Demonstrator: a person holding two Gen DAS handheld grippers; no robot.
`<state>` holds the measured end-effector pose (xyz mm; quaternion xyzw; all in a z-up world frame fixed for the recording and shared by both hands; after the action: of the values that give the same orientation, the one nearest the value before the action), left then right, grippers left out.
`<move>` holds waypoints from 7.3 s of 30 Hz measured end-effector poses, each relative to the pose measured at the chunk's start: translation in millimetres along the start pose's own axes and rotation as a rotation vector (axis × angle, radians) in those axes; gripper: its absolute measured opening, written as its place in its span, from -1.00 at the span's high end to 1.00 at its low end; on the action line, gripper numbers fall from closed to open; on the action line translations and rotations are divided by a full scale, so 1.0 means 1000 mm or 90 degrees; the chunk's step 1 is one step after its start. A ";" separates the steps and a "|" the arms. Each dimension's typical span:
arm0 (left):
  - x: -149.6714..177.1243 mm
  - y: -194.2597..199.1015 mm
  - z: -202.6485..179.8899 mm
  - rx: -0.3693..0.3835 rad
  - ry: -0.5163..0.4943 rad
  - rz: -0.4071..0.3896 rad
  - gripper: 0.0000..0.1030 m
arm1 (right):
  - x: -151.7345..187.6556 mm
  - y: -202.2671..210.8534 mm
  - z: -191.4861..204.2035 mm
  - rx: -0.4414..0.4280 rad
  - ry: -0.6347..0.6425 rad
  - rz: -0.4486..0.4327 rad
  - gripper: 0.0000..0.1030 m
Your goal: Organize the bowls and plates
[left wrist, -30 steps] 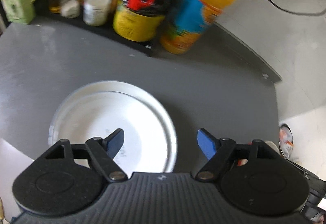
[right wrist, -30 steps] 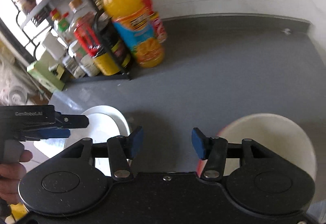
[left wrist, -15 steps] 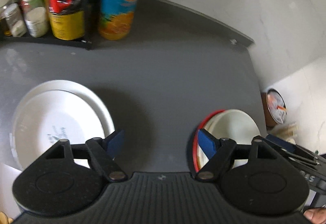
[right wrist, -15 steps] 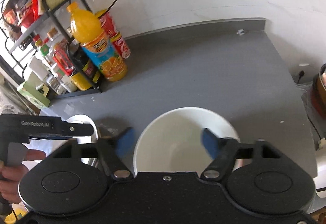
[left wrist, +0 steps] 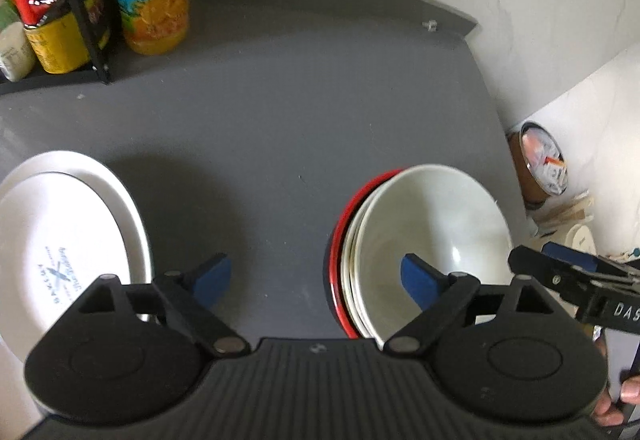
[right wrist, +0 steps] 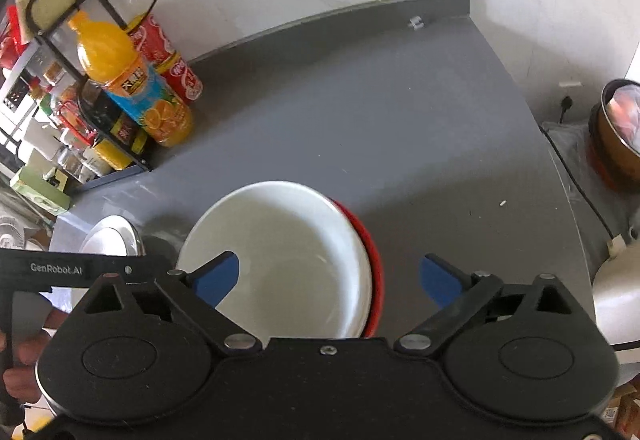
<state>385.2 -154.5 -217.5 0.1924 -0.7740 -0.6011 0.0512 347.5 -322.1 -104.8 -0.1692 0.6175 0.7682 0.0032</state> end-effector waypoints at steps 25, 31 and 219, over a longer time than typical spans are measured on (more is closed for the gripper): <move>0.015 -0.076 -0.002 0.053 0.148 0.141 0.55 | 0.008 -0.068 -0.021 -0.041 0.057 0.164 0.48; 0.006 -0.053 0.004 0.055 0.145 0.100 0.55 | -0.006 -0.058 -0.013 -0.047 0.079 0.143 0.48; 0.266 0.240 0.250 -0.023 -0.140 -0.253 -0.99 | 0.241 0.090 0.310 0.175 -0.034 -0.212 -0.99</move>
<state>5.7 26.1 -97.4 0.2736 -0.7108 -0.6305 -0.1492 21.7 -97.8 -27.4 -0.2466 0.6797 0.6697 0.1692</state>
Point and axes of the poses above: each gripper's, at about its wrist camera, not at the fingertips, and y roughly against the way its jaws point, z to its left, x to its underside, the point moved 9 cm from there along -y, roughly the way its jaws point, and after that the axes turned 9 degrees about z, right-handed, at the moved point
